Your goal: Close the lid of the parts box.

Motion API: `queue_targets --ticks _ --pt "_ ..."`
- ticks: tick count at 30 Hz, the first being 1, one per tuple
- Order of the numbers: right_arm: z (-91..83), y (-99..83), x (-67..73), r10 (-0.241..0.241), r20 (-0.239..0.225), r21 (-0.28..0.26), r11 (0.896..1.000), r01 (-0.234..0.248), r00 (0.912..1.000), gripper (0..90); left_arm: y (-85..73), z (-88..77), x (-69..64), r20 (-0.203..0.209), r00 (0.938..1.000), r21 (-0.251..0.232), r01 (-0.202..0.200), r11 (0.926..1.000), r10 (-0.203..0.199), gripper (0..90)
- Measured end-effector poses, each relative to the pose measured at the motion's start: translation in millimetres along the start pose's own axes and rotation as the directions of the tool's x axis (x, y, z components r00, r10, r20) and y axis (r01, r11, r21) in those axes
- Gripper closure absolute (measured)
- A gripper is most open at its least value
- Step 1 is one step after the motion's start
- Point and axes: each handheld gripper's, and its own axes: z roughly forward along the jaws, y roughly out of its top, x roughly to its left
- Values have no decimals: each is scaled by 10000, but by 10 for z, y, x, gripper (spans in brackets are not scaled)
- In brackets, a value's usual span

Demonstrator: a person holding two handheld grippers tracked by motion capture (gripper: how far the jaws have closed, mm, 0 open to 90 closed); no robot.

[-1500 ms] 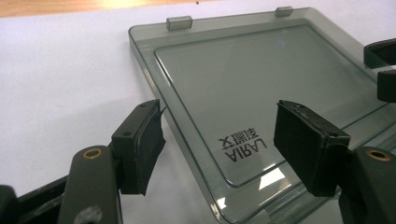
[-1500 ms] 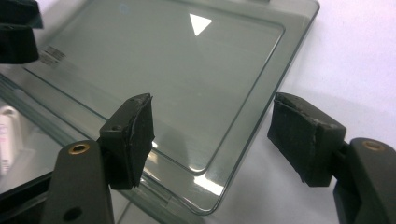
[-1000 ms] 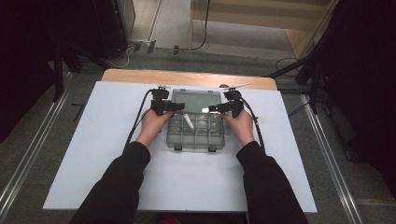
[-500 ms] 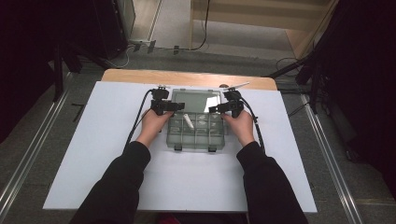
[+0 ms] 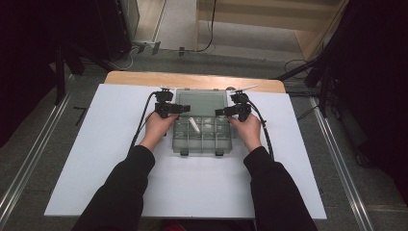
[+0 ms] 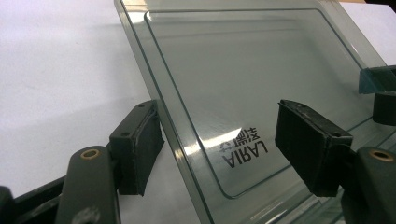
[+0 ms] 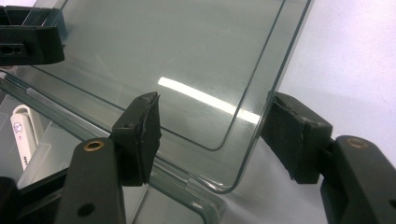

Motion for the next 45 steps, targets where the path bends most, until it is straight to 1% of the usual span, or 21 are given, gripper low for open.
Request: queue_targets --ticks 5,9,12,14,18,21,24,25,27,29,31,32,35,37,40,45 --pt "-22 -3 -3 -78 16 -81 9999 78 10000 411 19 -38 15 17 9999 -256 -98 9996 99 382" --pt "-32 -4 5 -96 49 -65 9999 96 9999 422 27 -60 21 11 9997 -345 -226 9992 226 414" --pt "-40 -9 11 -129 66 5 9999 129 9999 424 30 -64 18 40 9996 -458 -294 9985 296 423" --pt "-50 -13 17 -148 92 -2 9999 148 9998 429 34 -63 10 44 9996 -557 -265 9981 268 433" --pt "-73 -24 31 -151 126 -20 9999 151 9998 431 38 -66 2 41 9995 -612 -319 9976 322 437" --pt "-82 -31 23 -153 93 -133 9998 154 9998 445 44 -86 5 49 9994 -710 -341 9969 346 457" --pt "-96 -26 9 -367 125 -361 9987 371 9992 466 57 -125 15 100 9990 -780 -419 9961 428 500" --pt "-105 -22 -1 -513 123 -455 9976 518 9986 480 61 -138 20 161 9989 -792 -425 9960 439 510" --pt "-132 -11 -11 -616 137 -692 9957 624 9980 520 70 -164 27 183 9986 -830 -473 9954 490 533" --pt "-162 -2 -28 -752 180 -865 9933 765 9970 525 76 -184 24 206 9978 -934 -615 9937 637 557" --pt "-190 5 -56 -696 -74 -1059 9920 684 9975 512 79 -198 12 198 9972 -1005 -699 9925 722 567" --pt "-202 8 -62 -663 -112 -1126 9915 647 9977 518 80 -202 4 186 9973 -1033 -681 9923 704 569" --pt "-237 16 -60 -877 -85 -1301 9878 858 9961 526 83 -210 -21 112 9980 -908 -605 9940 618 561" --pt "-252 20 -62 -868 -190 -1305 9879 836 9960 523 84 -221 -42 43 9976 -920 -679 9934 686 547" --pt "-277 22 -58 -920 -250 -1330 9872 879 9954 526 96 -256 -46 157 9978 -981 -633 9932 651 547" --pt "-346 24 -19 -1051 -271 -1451 9843 1001 9941 532 114 -331 -63 285 9960 -1113 -814 9904 851 549"
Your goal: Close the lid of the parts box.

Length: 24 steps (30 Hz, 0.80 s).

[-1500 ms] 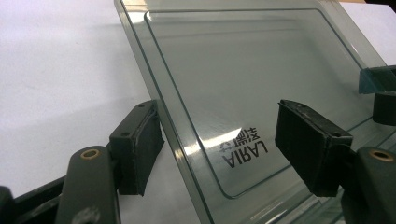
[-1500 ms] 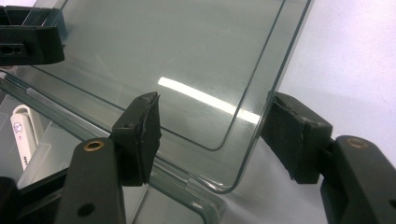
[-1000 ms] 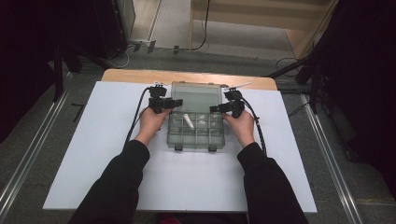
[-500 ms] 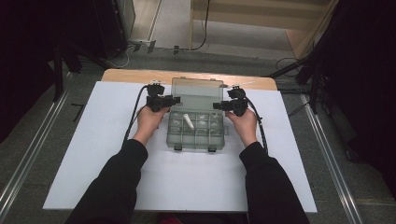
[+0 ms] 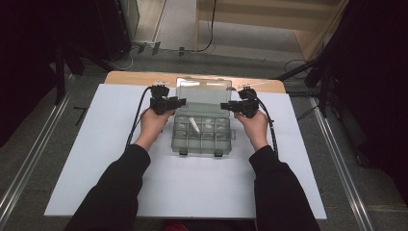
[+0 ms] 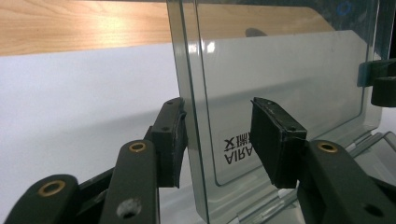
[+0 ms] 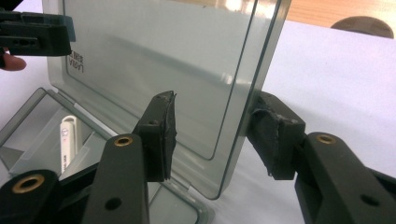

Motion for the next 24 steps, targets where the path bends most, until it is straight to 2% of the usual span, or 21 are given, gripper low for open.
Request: queue_targets --ticks 13,18,24 --pt "-109 -11 67 -176 -254 -296 9994 169 9995 530 -9 -169 -17 370 9993 -166 -72 9998 78 577" --pt "-154 -22 105 -448 -195 -321 9985 442 9988 538 -6 -199 -28 432 9984 -201 -366 9991 375 596" --pt "-180 -30 126 -534 -233 -471 9975 523 9983 505 -6 -212 -46 506 9971 -218 -555 9982 565 596"
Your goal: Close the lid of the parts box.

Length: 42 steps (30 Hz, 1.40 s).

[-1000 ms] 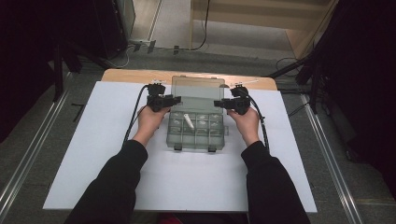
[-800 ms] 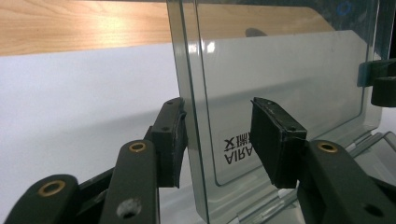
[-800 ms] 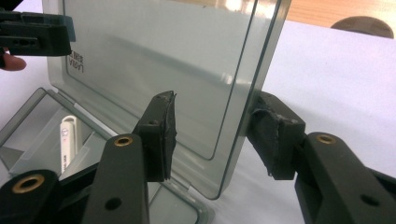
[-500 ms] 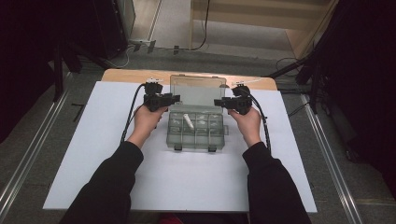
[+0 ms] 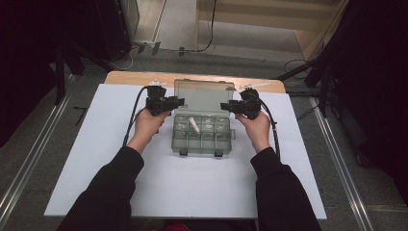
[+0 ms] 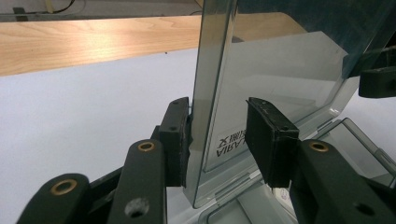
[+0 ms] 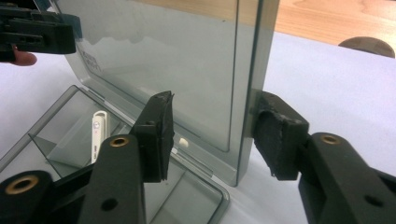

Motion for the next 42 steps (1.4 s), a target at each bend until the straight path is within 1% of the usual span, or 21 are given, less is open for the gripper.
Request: queue_targets --ticks 5,9,11,13,14,17,19,21,23,25,26,27,31,32,33,35,36,38,40,41,42 --pt "-26 -7 17 -107 35 -29 9999 107 9999 528 3 -20 5 146 9999 83 15 10000 -17 595" --pt "-48 -31 21 -116 -27 -78 9999 116 9999 536 7 -44 -14 177 9997 226 148 9996 -152 581" --pt "-58 -42 31 -143 -21 -129 9998 142 9999 539 -2 -54 -23 177 9998 187 85 9998 -88 579" --pt "-66 -50 35 -232 9 -120 9997 232 9997 541 -4 -63 -22 232 9995 215 188 9996 -193 573" --pt "-69 -53 35 -244 -6 -133 9996 244 9997 541 -4 -65 -15 286 9992 262 254 9993 -262 559" --pt "-72 -57 38 -232 -21 -131 9996 231 9997 536 -11 -66 4 275 9991 407 306 9987 -317 459" --pt "-69 -58 44 -269 12 -130 9996 269 9996 536 -18 -76 26 205 9992 513 326 9982 -337 450" --pt "-77 -60 44 -238 -10 -121 9996 238 9997 540 -30 -96 45 273 9988 498 398 9980 -412 421" --pt "-82 -62 39 -196 -60 -134 9997 195 9998 542 -38 -118 61 240 9992 669 314 9973 -331 381" --pt "-84 -64 38 -181 -67 -151 9997 180 9998 544 -48 -146 71 152 9998 882 120 9960 -134 371" --pt "-87 -65 37 -178 -93 -165 9997 177 9998 543 -56 -165 78 63 10000 929 22 9957 -28 363" --pt "-89 -64 37 -177 -103 -168 9997 175 9998 543 -66 -183 87 80 10000 925 31 9957 -38 352" --pt "-93 -63 46 -231 -68 -139 9996 230 9997 547 -93 -263 155 423 9987 1094 243 9937 -290 345" --pt "-93 -64 46 -219 -69 -142 9997 218 9997 548 -97 -281 173 487 9984 1180 232 9927 -291 323" --pt "-93 -64 44 -213 -74 -154 9997 212 9997 548 -100 -306 187 434 9989 1260 105 9920 -161 317" --pt "-91 -66 45 -207 -62 -150 9997 206 9998 548 -105 -339 213 558 9984 1233 -89 9923 20 317" --pt "-90 -66 45 -191 -65 -149 9997 190 9998 548 -103 -361 240 671 9977 1320 -18 9912 -72 317" --pt "-91 -65 46 -212 -63 -149 9997 211 9998 549 -101 -391 272 544 9985 1446 5 9895 -85 337" --pt "-94 -65 46 -205 -77 -147 9997 204 9998 550 -96 -432 310 551 9981 1508 195 9884 -281 460" --pt "-96 -65 44 -222 -95 -149 9996 221 9997 550 -85 -452 333 613 9964 1614 476 9857 -581 503" --pt "-97 -66 43 -170 -129 -149 9997 168 9998 545 -66 -465 372 1015 9899 1716 803 9819 -987 608"
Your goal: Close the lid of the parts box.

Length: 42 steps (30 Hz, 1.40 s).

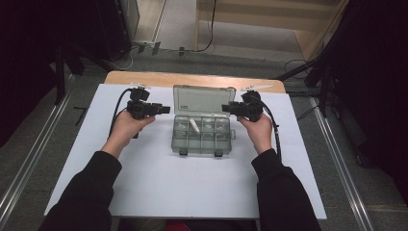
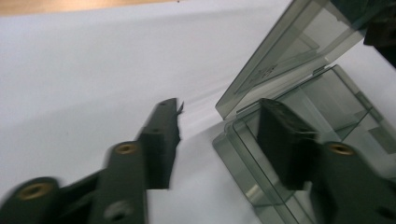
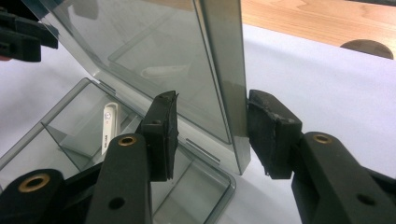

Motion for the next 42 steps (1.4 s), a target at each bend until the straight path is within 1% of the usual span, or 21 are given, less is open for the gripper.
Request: queue_targets --ticks 2,3,4,6,7,8,10,11,15,17,18,20,24,26,29,31,33,36,38,40,42 --pt "2 -1 -8 45 -33 -3 10000 -45 10000 546 58 -25 10 -179 9998 -95 -119 9999 117 790" --pt "5 -2 -10 8 -19 -17 10000 -8 10000 546 84 -31 7 -201 9995 -156 -233 9996 230 864" --pt "4 -2 -9 28 -21 -2 10000 -28 10000 546 124 -36 -4 -198 9993 -196 -316 9993 312 895" --pt "1 -1 -11 5 -40 -11 10000 -5 10000 547 213 -44 -30 -258 9983 -337 -524 9981 515 896" --pt "0 0 -10 4 -34 -13 10000 -4 10000 547 258 -45 -44 -223 9982 -390 -572 9976 564 896" --pt "-1 0 -9 -4 -33 -14 10000 4 10000 546 300 -44 -61 -288 9979 -466 -600 9971 587 896" --pt "3 0 -8 -19 -28 -20 10000 19 10000 544 377 -35 -94 -388 9966 -439 -750 9962 733 896" --pt "3 0 -8 -10 -28 -22 10000 10 10000 542 409 -28 -115 -511 9950 -431 -886 9951 864 895" --pt "-1 0 -4 -24 -44 5 10000 24 10000 542 502 24 -199 -443 9943 -516 -989 9938 966 894" --pt "-4 1 -1 -8 -47 10 10000 8 10000 542 524 58 -225 -427 9937 -573 -1061 9927 1037 893" --pt "-5 1 2 4 -46 23 10000 -4 10000 542 531 79 -231 -328 9939 -541 -1072 9928 1056 893" --pt "-10 2 4 26 -73 28 10000 -26 10000 540 533 125 -247 -308 9934 -503 -1116 9925 1102 892" --pt "-15 0 -1 -50 -106 38 10000 51 9999 540 533 188 -263 -176 9940 -579 -1085 9924 1076 892" --pt "-17 -5 -1 7 -132 45 10000 -6 9999 531 531 199 -264 -197 9937 -531 -1112 9924 1103 891" --pt "-29 -12 -4 -19 -97 55 10000 19 10000 495 539 193 -252 -159 9945 -625 -1045 9926 1037 891" --pt "-37 -17 -20 33 10 213 9998 -33 10000 466 546 184 -246 -161 9944 -661 -1052 9923 1044 891" --pt "-54 -31 -35 103 -75 230 9997 -102 9999 464 552 178 -240 -106 9941 -624 -1081 9922 1077 891" --pt "-85 -50 -48 156 -35 378 9992 -154 9999 465 552 176 -247 -88 9939 -630 -1104 9919 1100 891" --pt "-117 -60 -53 216 6 508 9985 -216 9998 497 550 174 -248 -66 9937 -631 -1124 9917 1122 891" --pt "-164 -75 -58 140 122 616 9980 -148 9998 545 548 172 -254 -35 9938 -624 -1115 9918 1115 891" --pt "-215 -82 -67 161 108 748 9971 -169 9998 600 548 174 -266 -3 9933 -642 -1153 9913 1155 891"
